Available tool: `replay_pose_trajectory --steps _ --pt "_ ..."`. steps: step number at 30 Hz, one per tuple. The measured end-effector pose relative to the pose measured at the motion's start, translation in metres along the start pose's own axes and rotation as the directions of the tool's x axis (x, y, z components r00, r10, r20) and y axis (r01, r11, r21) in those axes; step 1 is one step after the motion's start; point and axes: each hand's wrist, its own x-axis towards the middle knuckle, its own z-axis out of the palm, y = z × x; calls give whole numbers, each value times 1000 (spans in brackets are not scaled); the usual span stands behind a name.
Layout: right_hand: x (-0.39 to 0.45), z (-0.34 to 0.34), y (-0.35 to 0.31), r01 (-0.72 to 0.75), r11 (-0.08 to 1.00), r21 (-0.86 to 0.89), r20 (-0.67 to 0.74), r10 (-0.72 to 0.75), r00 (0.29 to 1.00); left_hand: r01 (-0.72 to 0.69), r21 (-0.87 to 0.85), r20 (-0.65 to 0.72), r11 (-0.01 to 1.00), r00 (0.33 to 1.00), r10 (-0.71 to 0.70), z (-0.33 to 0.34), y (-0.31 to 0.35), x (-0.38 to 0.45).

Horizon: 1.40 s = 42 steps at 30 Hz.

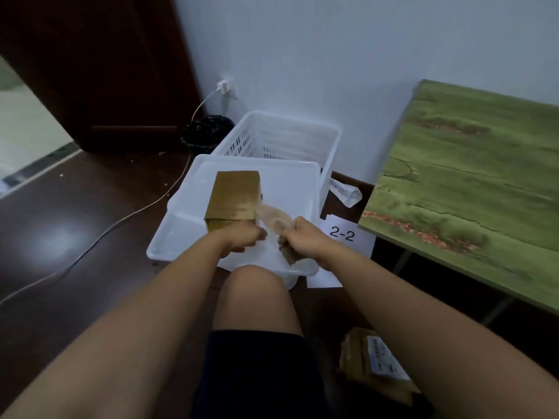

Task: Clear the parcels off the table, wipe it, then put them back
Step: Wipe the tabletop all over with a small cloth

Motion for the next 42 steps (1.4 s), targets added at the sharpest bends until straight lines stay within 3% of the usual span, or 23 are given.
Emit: replay_pose_trajectory --steps 4,7,9,10,11,13,15,16,18,20,22,24,26,28,32,42 --pt "34 15 43 -150 989 11 -37 150 988 -73 -19 -74 997 995 71 -2 -6 17" --pt "42 12 52 -177 984 -16 -40 176 984 -128 -121 -225 984 969 99 -9 -15 26" --pt "44 10 47 -153 988 -1 -30 153 988 -196 -41 -378 980 911 167 -14 -24 33" --pt "43 9 43 -135 991 19 -23 136 990 -238 88 -415 967 874 252 -16 -27 35" --pt "43 8 38 -122 992 28 -17 123 992 -290 241 -387 926 847 366 -17 -28 35" --pt "41 7 25 -102 993 65 14 101 995 -430 537 -172 726 787 593 -11 -22 29" --pt "41 8 11 -101 978 182 89 86 992 -522 650 23 552 740 672 -3 -10 22" --pt "41 9 3 -110 960 257 109 85 990 -535 653 62 536 743 666 0 -7 22" --pt "45 12 -11 -118 927 357 108 85 991 -538 580 44 612 771 636 0 -1 23" --pt "48 14 -23 -33 971 236 90 12 996 -528 537 -23 658 771 637 -7 4 24" --pt "51 13 -31 109 976 -190 140 -83 987 -432 645 -75 631 786 614 -16 9 24" --pt "59 15 -29 178 757 -629 162 -96 982 -301 793 -72 530 817 572 -19 11 24" --pt "67 19 -24 172 504 -846 93 -178 980 -225 865 -58 449 842 536 -17 12 26" --pt "73 24 -19 146 342 -928 49 -276 960 -193 869 -65 455 869 491 -13 13 30" --pt "87 23 -24 143 169 -975 90 -290 953 -128 821 -127 556 909 397 -10 12 43" --pt "112 19 -27 171 130 -977 130 -274 953 -65 776 -175 627 933 313 -6 13 64"
